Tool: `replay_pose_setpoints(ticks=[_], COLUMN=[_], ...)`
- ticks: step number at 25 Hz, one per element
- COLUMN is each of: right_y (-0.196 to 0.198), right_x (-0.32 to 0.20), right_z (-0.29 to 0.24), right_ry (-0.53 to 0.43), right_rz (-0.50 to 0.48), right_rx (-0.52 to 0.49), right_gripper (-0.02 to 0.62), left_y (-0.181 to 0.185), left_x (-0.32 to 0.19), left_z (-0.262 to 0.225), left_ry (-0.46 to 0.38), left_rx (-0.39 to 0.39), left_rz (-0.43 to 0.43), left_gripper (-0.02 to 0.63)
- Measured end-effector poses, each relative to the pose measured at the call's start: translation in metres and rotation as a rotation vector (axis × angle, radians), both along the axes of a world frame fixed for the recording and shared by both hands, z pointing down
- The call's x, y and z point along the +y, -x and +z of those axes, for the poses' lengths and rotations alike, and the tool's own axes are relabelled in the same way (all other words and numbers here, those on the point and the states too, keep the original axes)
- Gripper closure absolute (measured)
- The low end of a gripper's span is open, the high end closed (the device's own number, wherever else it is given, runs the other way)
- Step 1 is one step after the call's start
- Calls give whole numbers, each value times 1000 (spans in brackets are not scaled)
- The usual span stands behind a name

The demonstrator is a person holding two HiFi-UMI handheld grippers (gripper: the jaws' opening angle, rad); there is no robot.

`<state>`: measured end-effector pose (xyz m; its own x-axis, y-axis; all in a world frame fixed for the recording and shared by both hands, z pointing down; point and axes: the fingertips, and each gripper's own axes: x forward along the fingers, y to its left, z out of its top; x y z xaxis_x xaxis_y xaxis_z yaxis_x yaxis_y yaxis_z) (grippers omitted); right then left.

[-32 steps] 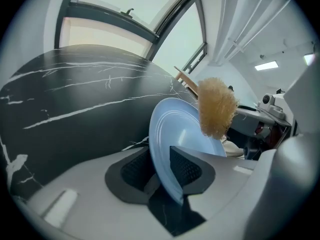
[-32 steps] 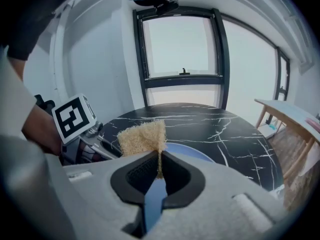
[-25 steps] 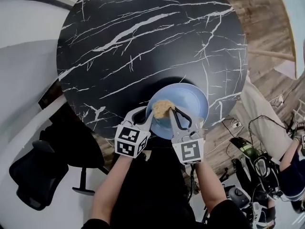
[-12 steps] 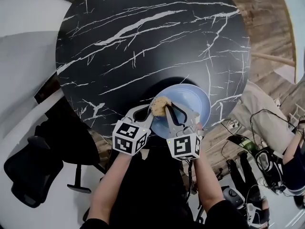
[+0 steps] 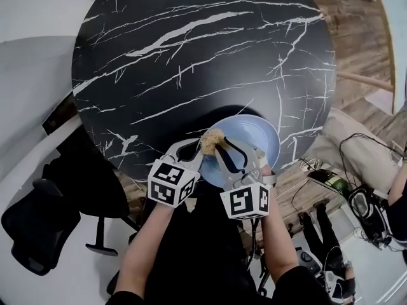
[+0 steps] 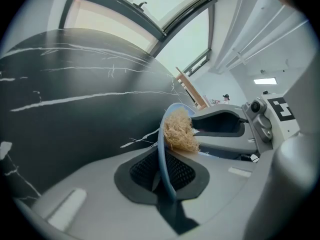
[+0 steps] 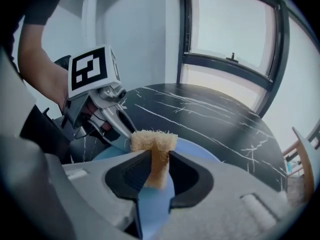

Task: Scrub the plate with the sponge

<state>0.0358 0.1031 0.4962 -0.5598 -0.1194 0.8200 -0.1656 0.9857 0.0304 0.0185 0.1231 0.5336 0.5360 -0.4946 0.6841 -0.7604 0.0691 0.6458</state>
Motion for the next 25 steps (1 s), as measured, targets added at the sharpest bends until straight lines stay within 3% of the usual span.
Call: replay_pose_setpoints(ticks=[5, 12, 16, 25], right_y=[9, 4, 6, 5], right_x=[2, -7, -6, -16], right_z=[23, 27, 32, 31], right_ry=[-26, 6, 51, -30], right_rz=[-37, 51, 74, 56], right_rx=[41, 75, 87, 111], right_gripper=[561, 530, 553, 557], left_y=[-2, -1, -1, -2], left_x=[-1, -2, -1, -1], left_z=[0, 0, 0, 0], left_ry=[-12, -14, -16, -14], left_rx=[-15, -3, -10, -21], left_rz=[18, 11, 21, 45], left_gripper=[580, 581, 580, 583])
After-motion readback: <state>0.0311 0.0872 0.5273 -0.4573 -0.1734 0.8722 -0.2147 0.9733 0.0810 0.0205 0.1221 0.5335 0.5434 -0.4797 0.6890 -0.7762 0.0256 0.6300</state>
